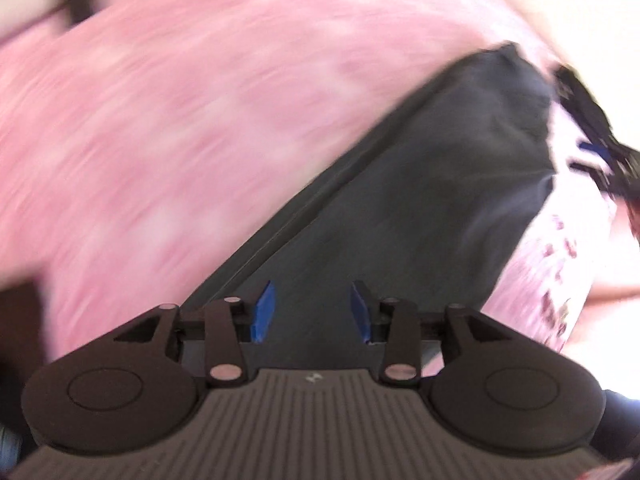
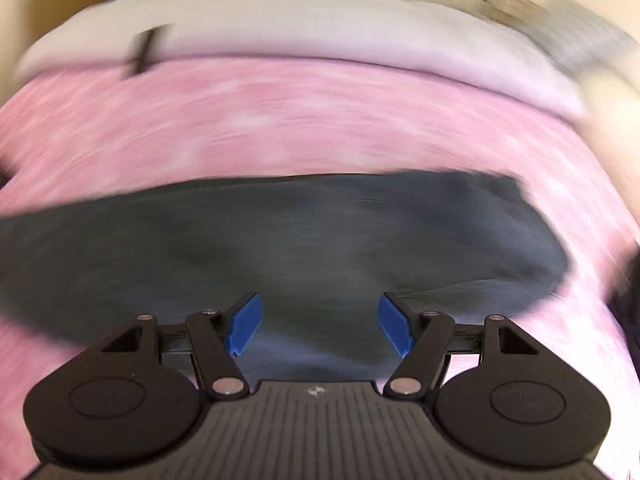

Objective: Fold clothes

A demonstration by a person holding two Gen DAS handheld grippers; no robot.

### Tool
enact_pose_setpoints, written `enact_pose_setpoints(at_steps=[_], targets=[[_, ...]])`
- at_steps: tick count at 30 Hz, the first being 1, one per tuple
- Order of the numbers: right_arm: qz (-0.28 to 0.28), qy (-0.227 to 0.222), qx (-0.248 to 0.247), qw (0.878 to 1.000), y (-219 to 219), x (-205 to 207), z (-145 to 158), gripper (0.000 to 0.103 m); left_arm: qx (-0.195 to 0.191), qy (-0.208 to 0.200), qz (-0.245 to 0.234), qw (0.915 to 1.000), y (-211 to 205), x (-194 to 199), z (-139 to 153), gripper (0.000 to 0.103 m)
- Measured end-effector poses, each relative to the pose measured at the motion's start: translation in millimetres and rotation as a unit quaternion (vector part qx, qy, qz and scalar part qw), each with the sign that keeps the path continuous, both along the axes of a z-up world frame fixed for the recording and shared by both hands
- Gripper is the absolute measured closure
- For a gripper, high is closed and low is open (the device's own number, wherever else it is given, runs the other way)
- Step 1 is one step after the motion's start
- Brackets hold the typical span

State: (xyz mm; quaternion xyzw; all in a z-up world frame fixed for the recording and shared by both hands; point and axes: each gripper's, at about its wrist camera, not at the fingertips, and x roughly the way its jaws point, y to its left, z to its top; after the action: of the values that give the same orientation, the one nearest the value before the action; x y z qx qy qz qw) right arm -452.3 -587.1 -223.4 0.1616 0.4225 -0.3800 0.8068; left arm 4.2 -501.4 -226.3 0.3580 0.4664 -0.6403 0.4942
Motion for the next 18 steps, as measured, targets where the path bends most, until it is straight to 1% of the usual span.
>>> enact_pose_setpoints(at_steps=[1,3,5,7,8,10,11,13,14,16,17,18], targets=[[-0.019,-0.006,-0.001,1.000,-20,-18,-3,0.035,-0.011,0.001,-0.024,0.9997,-20,-22,-3,0.063],[-0.037,-0.014,-0.004,0.999,-66,-48,-10,0.035,-0.030,0.002,-0.066,0.9974,-57,-64,-11,0.059],[-0.023,-0.021,-0.009,0.999,-109,-64,-15,0.035,-0.043,0.004,-0.101,0.9939,-90,-102,-21,0.058],[-0.009,-0.028,-0.014,0.999,-151,-80,-20,0.035,-0.047,-0.005,-0.135,0.9897,-118,-133,-36,0.057],[0.012,-0.033,-0.007,0.999,-176,-84,-24,0.035,-0.044,-0.016,-0.149,0.9878,-127,-143,-44,0.057],[0.057,-0.030,-0.002,0.998,-208,-83,-27,0.035,-0.040,-0.038,-0.175,0.9830,-145,-161,-62,0.057],[0.098,-0.024,0.000,0.995,-221,-75,-30,0.035,-0.038,-0.047,-0.186,0.9808,-153,-169,-70,0.059],[0.180,-0.011,0.004,0.984,-240,-57,-34,0.035,-0.030,-0.046,-0.178,0.9825,-155,-166,-77,0.061],[0.220,-0.005,0.007,0.975,-245,-47,-36,0.035,-0.027,-0.046,-0.174,0.9833,-157,-165,-81,0.062],[0.294,0.014,0.006,0.956,-249,-22,-44,0.037,-0.019,-0.045,-0.167,0.9848,-159,-163,-88,0.062],[0.328,0.022,0.012,0.945,-251,-7,-50,0.039,-0.016,-0.045,-0.162,0.9856,-160,-162,-91,0.065],[0.349,0.028,0.015,0.937,-252,3,-55,0.040,-0.019,-0.043,-0.157,0.9865,-158,-161,-91,0.068]])
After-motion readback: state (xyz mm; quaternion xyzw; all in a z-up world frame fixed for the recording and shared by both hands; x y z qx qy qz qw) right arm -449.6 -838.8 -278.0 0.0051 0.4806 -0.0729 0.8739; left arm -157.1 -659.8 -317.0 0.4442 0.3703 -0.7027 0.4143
